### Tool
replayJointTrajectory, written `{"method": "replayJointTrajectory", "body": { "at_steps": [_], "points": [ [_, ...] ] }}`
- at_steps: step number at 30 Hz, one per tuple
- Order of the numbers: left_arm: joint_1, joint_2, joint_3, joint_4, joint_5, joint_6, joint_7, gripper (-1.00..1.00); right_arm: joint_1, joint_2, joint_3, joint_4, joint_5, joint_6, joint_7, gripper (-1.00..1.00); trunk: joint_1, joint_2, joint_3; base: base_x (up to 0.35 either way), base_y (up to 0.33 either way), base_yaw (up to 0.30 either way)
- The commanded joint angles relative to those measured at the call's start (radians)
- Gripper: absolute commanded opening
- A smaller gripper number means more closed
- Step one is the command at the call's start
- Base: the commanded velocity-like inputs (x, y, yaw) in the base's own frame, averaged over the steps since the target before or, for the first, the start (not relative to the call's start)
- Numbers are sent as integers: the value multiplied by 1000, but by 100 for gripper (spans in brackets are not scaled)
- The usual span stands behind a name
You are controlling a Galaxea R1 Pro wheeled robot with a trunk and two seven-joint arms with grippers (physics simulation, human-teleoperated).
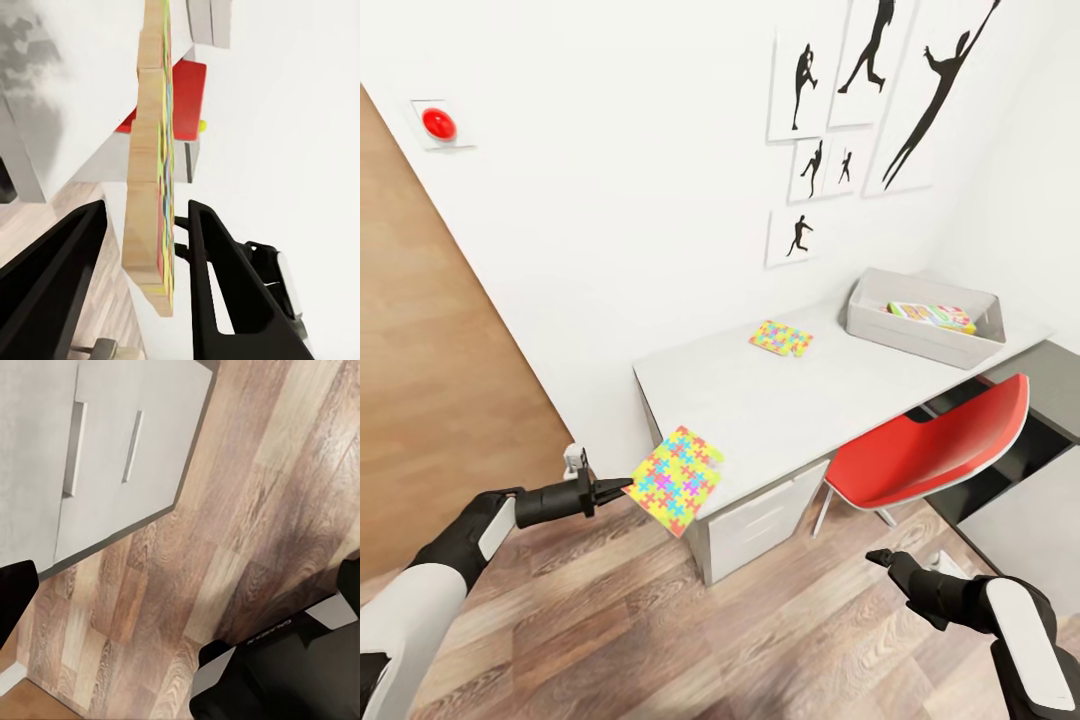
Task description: Put all the toys in the child's room - the three board games (two on the bed and one on the table), the two jigsaw puzzles on the table, and the tennis ball on the table - inside the toy box on the table in the child's room.
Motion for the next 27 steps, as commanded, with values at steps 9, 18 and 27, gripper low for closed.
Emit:
{"method": "replayJointTrajectory", "body": {
  "at_steps": [9,18,27],
  "points": [
    [0,2,0,0,1,8,-1,-100,-1,3,0,0,-9,3,-10,100,1,-2,13,-69,0,0],
    [0,2,0,-1,1,8,0,-100,-1,5,0,-2,-9,3,-10,100,1,-2,28,-74,0,0],
    [0,2,0,-1,1,8,-1,-100,-1,7,2,-1,-9,3,-10,100,1,-2,43,-2,0,0]
  ]
}}
